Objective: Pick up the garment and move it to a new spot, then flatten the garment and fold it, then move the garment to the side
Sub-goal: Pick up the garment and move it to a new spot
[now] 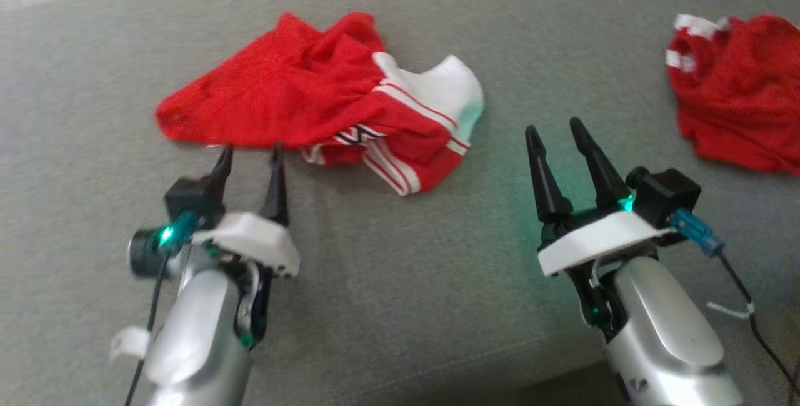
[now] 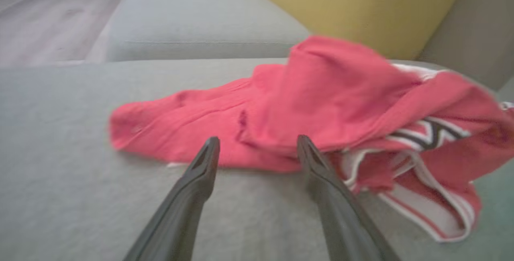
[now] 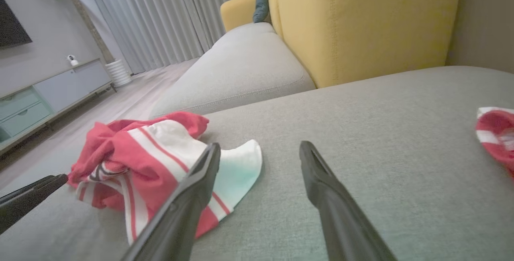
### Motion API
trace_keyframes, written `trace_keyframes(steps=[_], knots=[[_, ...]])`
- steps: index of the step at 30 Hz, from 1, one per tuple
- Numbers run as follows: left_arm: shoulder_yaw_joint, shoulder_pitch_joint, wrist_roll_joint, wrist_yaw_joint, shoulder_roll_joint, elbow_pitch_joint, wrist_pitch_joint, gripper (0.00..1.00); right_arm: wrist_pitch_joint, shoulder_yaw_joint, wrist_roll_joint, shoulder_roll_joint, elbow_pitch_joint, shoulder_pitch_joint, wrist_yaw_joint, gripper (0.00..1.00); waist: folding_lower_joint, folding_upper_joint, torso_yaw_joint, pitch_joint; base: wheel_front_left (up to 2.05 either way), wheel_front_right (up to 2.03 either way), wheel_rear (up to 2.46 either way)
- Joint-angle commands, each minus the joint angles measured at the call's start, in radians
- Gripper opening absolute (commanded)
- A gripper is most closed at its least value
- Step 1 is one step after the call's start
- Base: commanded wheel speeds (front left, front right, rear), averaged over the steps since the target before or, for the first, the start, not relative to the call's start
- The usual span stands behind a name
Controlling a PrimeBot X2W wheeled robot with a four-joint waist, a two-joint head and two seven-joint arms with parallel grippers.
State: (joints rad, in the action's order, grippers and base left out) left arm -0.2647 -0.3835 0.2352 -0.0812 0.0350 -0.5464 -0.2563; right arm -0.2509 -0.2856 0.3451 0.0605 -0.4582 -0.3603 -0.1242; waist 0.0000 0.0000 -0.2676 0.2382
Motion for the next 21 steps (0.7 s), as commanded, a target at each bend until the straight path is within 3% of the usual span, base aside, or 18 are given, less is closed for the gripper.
trace_keyframes(steps=[1,12,21], knots=[[0.051,0.010,-0.014,-0.008,0.017,0.047,-0.006,1.00,-0.011,-0.013,-0.013,-0.010,0.023,0.000,-0.007,1.00,0.0000,0.0000,0.056,-0.037,0.00,0.00,0.00],[0.177,0.242,-0.031,-0.050,0.016,0.187,-0.006,1.00,-0.011,0.020,-0.023,-0.010,-0.029,0.050,-0.007,1.00,0.0000,0.0000,0.163,-0.133,0.00,0.00,0.00],[0.156,0.361,-0.042,-0.071,0.015,0.238,-0.006,1.00,-0.011,0.067,-0.037,-0.010,-0.072,0.122,-0.007,1.00,0.0000,0.0000,0.227,-0.193,0.00,0.00,0.00]])
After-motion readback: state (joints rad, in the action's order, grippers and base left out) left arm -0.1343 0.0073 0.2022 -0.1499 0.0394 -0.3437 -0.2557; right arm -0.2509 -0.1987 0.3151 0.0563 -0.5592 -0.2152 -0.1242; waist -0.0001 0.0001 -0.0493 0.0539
